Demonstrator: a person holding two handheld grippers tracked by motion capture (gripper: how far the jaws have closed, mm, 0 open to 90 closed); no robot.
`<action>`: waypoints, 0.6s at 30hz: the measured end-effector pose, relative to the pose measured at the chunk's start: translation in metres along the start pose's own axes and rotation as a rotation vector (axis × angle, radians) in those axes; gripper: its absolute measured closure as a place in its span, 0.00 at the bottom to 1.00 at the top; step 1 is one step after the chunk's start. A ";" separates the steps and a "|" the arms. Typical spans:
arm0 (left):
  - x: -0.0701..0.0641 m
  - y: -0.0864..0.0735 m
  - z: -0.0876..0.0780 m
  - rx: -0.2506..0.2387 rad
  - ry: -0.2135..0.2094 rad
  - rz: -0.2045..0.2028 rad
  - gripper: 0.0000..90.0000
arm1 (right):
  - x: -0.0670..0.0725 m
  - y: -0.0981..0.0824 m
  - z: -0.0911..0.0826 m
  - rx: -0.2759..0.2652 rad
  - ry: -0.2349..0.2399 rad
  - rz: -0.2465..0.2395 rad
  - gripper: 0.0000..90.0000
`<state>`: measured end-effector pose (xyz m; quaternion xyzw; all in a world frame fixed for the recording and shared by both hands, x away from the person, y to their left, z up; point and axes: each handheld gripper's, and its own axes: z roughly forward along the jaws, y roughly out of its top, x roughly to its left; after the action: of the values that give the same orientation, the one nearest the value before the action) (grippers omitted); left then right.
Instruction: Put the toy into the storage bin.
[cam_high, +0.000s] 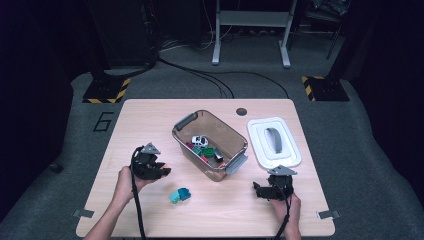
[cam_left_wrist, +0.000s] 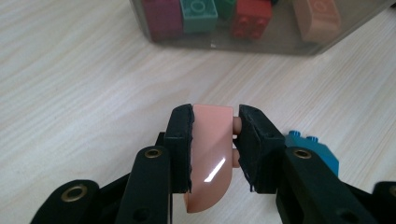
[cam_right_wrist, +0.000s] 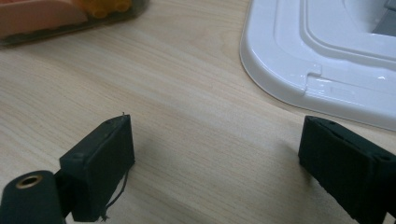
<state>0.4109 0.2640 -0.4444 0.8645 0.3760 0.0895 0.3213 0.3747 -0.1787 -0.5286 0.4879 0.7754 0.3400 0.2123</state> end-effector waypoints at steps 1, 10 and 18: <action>0.000 0.002 -0.001 -0.002 0.000 0.001 0.74 | 0.000 0.000 0.000 0.000 -0.001 0.003 0.11; 0.000 0.026 -0.010 -0.035 0.007 0.020 0.74 | 0.000 0.000 0.000 0.001 -0.002 0.003 0.11; -0.004 0.050 -0.017 -0.062 0.010 0.050 0.74 | 0.000 0.000 0.000 0.000 -0.002 0.003 0.11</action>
<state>0.4306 0.2438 -0.3992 0.8628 0.3528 0.1134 0.3439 0.3746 -0.1788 -0.5285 0.4892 0.7746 0.3399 0.2127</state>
